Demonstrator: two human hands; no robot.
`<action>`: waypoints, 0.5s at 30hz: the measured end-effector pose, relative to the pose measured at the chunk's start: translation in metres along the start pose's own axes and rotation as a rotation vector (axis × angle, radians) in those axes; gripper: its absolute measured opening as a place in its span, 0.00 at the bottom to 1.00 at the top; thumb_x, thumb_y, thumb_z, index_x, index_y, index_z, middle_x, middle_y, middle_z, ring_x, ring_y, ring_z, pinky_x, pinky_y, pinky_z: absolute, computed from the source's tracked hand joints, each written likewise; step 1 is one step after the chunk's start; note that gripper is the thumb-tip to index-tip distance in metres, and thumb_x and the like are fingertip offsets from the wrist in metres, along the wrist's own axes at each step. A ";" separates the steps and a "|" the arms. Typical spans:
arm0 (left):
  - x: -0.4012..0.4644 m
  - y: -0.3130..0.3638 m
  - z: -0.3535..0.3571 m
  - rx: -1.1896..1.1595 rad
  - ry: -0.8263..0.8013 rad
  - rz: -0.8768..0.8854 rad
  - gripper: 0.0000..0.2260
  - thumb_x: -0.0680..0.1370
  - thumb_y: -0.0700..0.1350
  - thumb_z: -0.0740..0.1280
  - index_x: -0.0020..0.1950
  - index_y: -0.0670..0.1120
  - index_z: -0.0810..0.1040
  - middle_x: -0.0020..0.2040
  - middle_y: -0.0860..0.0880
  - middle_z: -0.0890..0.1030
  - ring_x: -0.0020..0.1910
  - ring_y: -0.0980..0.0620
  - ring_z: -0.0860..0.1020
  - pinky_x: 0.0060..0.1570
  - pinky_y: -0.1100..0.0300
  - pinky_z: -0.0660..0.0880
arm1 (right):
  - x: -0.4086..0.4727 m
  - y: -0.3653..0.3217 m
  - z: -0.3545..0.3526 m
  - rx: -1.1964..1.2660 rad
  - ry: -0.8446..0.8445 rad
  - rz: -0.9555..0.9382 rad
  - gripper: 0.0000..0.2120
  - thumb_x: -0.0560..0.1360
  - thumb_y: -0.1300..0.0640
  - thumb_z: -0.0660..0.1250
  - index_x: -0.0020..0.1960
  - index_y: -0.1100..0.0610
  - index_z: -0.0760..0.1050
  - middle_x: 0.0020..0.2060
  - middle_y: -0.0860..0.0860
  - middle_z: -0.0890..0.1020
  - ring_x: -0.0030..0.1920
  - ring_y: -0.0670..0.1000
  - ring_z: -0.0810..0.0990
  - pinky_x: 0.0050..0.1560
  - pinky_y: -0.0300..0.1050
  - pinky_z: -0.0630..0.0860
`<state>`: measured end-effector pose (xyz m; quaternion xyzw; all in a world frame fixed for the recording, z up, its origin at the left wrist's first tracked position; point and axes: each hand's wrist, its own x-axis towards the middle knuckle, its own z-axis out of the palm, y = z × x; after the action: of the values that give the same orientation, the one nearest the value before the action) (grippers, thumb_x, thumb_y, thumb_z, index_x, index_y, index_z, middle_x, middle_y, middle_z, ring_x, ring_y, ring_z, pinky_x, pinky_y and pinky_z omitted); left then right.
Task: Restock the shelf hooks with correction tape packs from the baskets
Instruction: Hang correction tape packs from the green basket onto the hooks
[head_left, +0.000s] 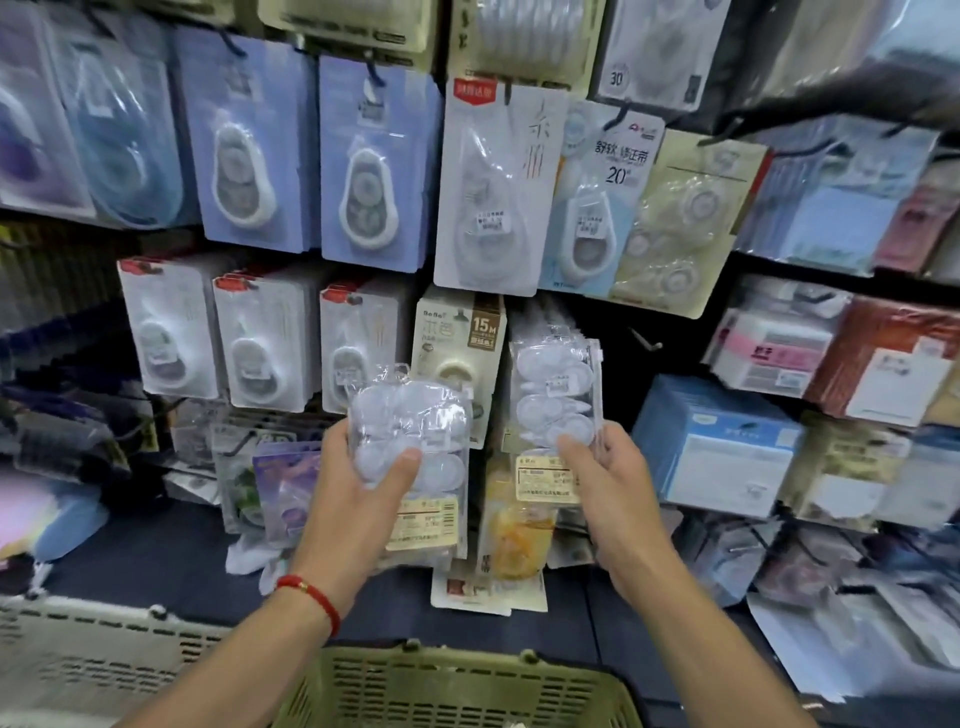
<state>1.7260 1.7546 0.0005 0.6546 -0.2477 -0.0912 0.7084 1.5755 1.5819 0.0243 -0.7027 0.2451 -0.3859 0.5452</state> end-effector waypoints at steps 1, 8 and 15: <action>0.000 -0.001 0.000 -0.006 0.016 -0.002 0.22 0.80 0.50 0.74 0.71 0.54 0.70 0.60 0.58 0.82 0.57 0.60 0.82 0.64 0.50 0.79 | 0.002 0.001 0.001 0.000 -0.003 0.004 0.17 0.71 0.38 0.68 0.50 0.50 0.77 0.53 0.63 0.81 0.47 0.54 0.80 0.58 0.65 0.79; 0.004 -0.007 -0.001 -0.075 0.035 -0.028 0.23 0.79 0.51 0.74 0.72 0.57 0.70 0.61 0.58 0.83 0.58 0.56 0.83 0.63 0.48 0.79 | 0.020 0.004 0.000 0.118 0.019 -0.043 0.06 0.76 0.46 0.69 0.50 0.46 0.80 0.51 0.51 0.88 0.52 0.52 0.86 0.53 0.55 0.81; 0.005 -0.006 -0.005 -0.076 0.015 -0.083 0.18 0.79 0.53 0.73 0.55 0.75 0.69 0.55 0.66 0.83 0.50 0.69 0.82 0.49 0.62 0.76 | 0.018 0.012 0.000 0.108 0.035 0.011 0.03 0.77 0.49 0.68 0.48 0.44 0.81 0.45 0.51 0.88 0.43 0.48 0.87 0.40 0.40 0.81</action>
<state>1.7333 1.7562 -0.0043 0.6378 -0.2113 -0.1250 0.7300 1.5867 1.5644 0.0175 -0.6640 0.2371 -0.4078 0.5801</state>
